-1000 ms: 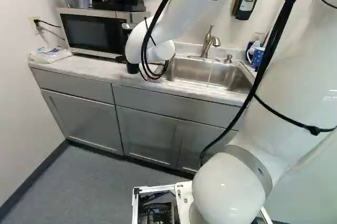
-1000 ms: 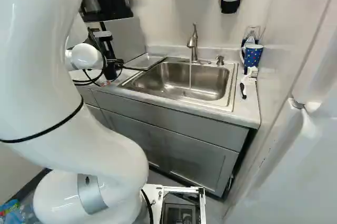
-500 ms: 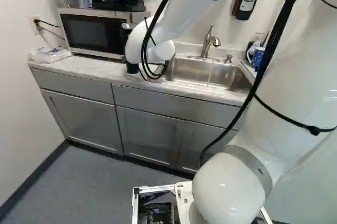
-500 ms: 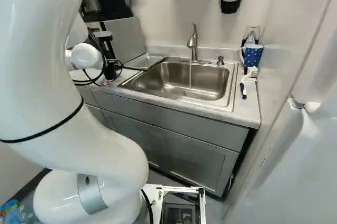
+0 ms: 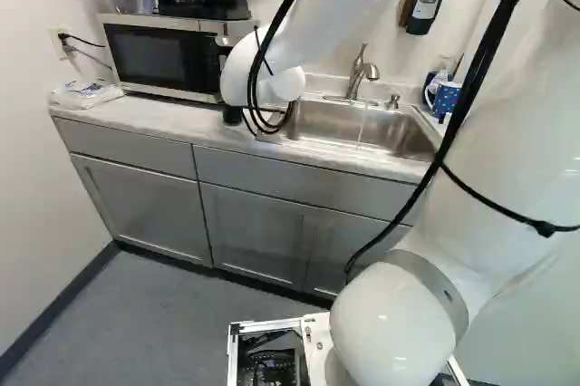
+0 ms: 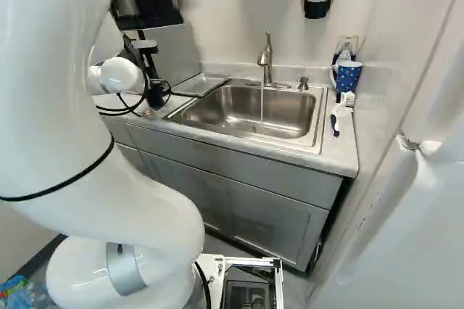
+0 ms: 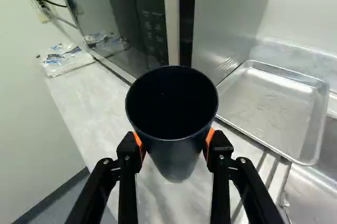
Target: Rinse the cup and place it in the tray
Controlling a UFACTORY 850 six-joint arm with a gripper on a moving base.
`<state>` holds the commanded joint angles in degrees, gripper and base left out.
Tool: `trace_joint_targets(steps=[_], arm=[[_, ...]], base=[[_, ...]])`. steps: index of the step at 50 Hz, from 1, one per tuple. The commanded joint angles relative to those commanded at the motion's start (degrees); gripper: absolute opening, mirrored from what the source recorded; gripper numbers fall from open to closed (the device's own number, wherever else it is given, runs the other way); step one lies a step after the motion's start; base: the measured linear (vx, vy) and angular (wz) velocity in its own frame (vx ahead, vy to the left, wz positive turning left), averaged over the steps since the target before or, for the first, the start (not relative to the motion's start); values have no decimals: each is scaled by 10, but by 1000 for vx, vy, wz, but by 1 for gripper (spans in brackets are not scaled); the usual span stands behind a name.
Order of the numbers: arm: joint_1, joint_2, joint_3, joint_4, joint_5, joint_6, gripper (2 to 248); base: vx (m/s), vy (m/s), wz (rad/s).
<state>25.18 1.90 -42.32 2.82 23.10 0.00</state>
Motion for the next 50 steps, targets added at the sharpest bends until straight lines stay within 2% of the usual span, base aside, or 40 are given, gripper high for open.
trace_joint_targets(steps=[50], arm=[[-96,10,-47,0,0,0,124]], base=[[0,0,0]])
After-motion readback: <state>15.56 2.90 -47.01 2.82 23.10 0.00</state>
